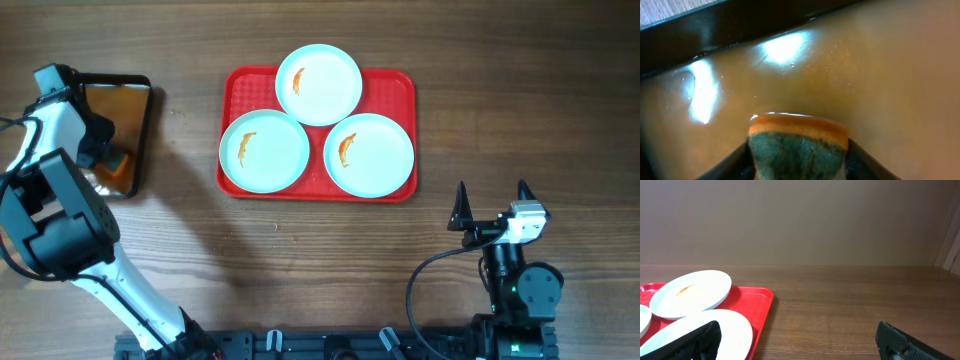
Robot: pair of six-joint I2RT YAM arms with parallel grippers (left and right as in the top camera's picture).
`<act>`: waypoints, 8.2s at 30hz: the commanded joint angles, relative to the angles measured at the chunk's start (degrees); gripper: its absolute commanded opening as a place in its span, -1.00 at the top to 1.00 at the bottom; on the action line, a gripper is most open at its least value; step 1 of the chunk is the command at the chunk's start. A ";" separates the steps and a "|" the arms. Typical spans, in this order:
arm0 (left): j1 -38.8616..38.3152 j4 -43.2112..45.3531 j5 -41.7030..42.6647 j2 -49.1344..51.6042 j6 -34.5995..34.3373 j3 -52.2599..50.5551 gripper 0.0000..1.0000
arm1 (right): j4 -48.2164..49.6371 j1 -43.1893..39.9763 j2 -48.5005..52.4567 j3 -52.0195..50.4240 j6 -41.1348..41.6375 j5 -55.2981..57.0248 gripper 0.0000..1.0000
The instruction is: Clean dirty plates on tray and stack at the side
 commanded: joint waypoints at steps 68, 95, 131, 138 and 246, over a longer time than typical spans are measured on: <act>1.07 -1.38 29.29 -11.17 -0.13 -4.26 0.92 | 0.13 0.17 -0.31 -0.07 -0.76 0.81 -1.00; 18.99 -1.29 70.62 -16.44 -9.60 -4.07 0.92 | 0.13 0.17 -0.31 -0.07 -0.76 0.81 -0.99; 13.73 -5.73 52.85 -4.72 7.48 0.39 0.92 | 0.13 0.17 -0.31 -0.07 -0.76 0.81 -1.00; 13.53 -9.09 61.46 -12.57 6.99 4.76 0.92 | 0.13 0.17 -0.31 -0.07 -0.76 0.81 -0.99; -29.77 -21.49 23.58 -32.46 5.68 1.84 -1.00 | 0.13 0.17 -0.31 -0.07 -0.76 0.81 -0.99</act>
